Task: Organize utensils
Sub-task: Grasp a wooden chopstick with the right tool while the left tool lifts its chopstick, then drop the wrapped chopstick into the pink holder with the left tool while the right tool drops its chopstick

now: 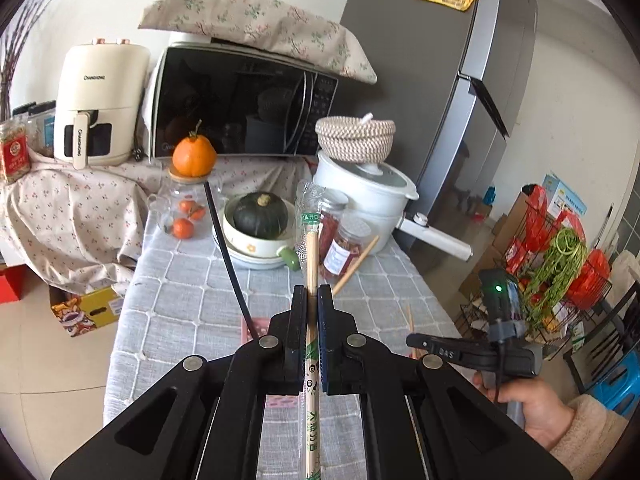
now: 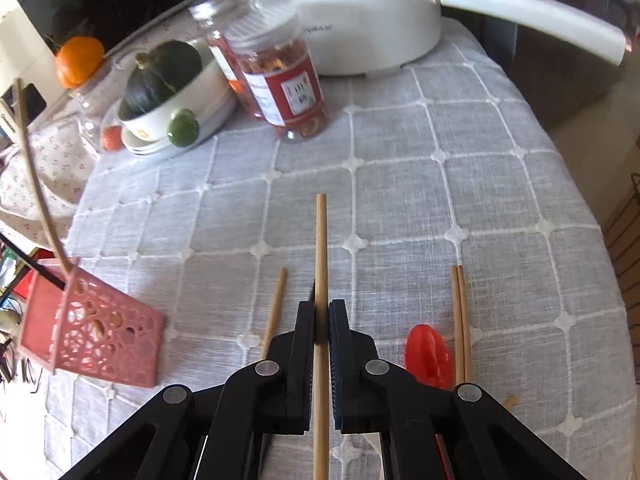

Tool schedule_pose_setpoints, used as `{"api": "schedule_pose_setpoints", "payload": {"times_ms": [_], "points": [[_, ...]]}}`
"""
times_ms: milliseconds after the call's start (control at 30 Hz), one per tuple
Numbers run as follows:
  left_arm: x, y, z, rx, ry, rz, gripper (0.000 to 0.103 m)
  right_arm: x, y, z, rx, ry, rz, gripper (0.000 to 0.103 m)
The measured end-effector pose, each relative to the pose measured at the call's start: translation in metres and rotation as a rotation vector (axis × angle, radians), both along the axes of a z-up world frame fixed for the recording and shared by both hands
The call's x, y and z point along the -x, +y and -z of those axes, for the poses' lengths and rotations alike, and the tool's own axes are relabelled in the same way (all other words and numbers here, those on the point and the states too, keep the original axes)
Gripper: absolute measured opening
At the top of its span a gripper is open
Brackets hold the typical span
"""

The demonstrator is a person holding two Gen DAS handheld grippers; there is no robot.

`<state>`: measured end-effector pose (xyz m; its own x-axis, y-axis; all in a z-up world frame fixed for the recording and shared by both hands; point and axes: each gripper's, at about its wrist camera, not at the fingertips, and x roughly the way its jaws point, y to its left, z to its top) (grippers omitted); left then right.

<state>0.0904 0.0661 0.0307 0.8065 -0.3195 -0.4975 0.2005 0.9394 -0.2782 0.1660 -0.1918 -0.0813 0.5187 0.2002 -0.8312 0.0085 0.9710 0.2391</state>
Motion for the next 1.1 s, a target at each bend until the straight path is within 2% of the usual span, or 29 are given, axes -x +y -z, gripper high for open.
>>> {"api": "schedule_pose_setpoints", "payload": {"times_ms": [233,333,467,600,767,900,1100], "points": [[-0.008,0.015,-0.007,0.077,-0.176,-0.161,0.005,0.035,0.007,-0.043,-0.050,-0.136,-0.034,0.005],[-0.017,0.014,-0.004,0.073,-0.245,-0.233,0.005,0.044,0.011,-0.056,-0.066,-0.176,-0.044,0.005],[-0.030,0.013,0.005,0.066,-0.283,-0.318,0.005,0.053,0.015,-0.072,-0.055,-0.241,-0.060,0.005],[-0.046,0.008,0.015,0.069,-0.286,-0.354,0.005,0.054,0.015,-0.076,-0.048,-0.275,-0.068,0.005],[-0.060,-0.002,0.036,0.030,-0.276,-0.361,0.005,0.048,0.016,-0.072,-0.053,-0.275,-0.066,0.005],[-0.069,-0.004,0.053,0.013,-0.227,-0.365,0.005,0.046,0.020,-0.073,-0.054,-0.290,-0.070,0.005],[-0.074,-0.006,0.064,-0.004,-0.149,-0.311,0.007,0.047,0.026,-0.079,-0.062,-0.314,-0.078,0.005]]}}
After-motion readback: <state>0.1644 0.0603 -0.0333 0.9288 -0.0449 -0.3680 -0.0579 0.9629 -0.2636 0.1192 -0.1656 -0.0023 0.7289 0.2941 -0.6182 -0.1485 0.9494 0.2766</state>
